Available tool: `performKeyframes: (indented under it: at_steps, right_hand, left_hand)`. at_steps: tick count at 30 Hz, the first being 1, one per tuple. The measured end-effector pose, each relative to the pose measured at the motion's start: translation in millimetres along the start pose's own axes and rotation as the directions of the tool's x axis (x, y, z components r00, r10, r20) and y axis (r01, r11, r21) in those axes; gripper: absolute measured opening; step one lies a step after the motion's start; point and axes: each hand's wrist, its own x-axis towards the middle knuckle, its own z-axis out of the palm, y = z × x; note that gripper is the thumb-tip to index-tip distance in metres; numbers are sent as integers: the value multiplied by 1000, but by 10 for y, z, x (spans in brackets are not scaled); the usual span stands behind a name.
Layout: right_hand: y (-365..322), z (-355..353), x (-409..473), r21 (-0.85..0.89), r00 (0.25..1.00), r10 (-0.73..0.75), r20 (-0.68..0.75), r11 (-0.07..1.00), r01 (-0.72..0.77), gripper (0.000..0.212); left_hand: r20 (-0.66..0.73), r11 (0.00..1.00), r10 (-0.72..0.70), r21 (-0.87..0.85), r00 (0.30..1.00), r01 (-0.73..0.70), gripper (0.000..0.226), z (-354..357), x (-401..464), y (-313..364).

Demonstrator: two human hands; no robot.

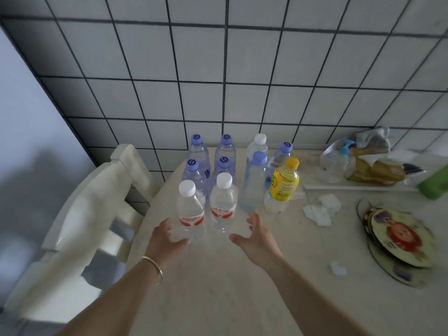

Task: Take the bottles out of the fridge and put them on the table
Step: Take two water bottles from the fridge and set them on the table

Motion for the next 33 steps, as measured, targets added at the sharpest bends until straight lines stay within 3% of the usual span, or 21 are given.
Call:
performKeyframes:
  at_steps: [2, 6, 8, 12, 18, 25, 33]
  right_hand:
    - [2, -108, -238, 28, 999, 3, -44, 1000, -2, 80]
    - [33, -224, -783, 105, 989, -11, -146, 994, 27, 77]
    - [59, -267, -1067, 101, 988, -38, -147, 993, 53, 76]
    - [150, -335, -1621, 94, 984, -98, -151, 989, 113, 72]
    - [497, -212, -2464, 120, 984, -135, -116, 982, 148, 67]
    - [755, -103, -3679, 195, 986, -76, -151, 975, 105, 65]
    - [857, 54, -5033, 305, 924, -18, -382, 941, 145, 60]
  left_hand:
    - [-52, 997, -58, -47, 997, 55, 74, -15, -210, 54]
    - [-57, 995, -8, -105, 998, 2, 64, -63, -695, 225]
    - [-65, 990, 23, -136, 998, -32, 56, -86, -998, 338]
    - [-95, 971, 63, -225, 993, -84, 68, -144, -1676, 488]
    - [-201, 925, 35, -365, 979, -108, 42, -145, -2834, 295]
    - [-167, 940, 121, -299, 978, -167, 34, -156, -4045, 142]
    - [-47, 908, 357, -220, 933, -358, 40, -235, -5041, 118]
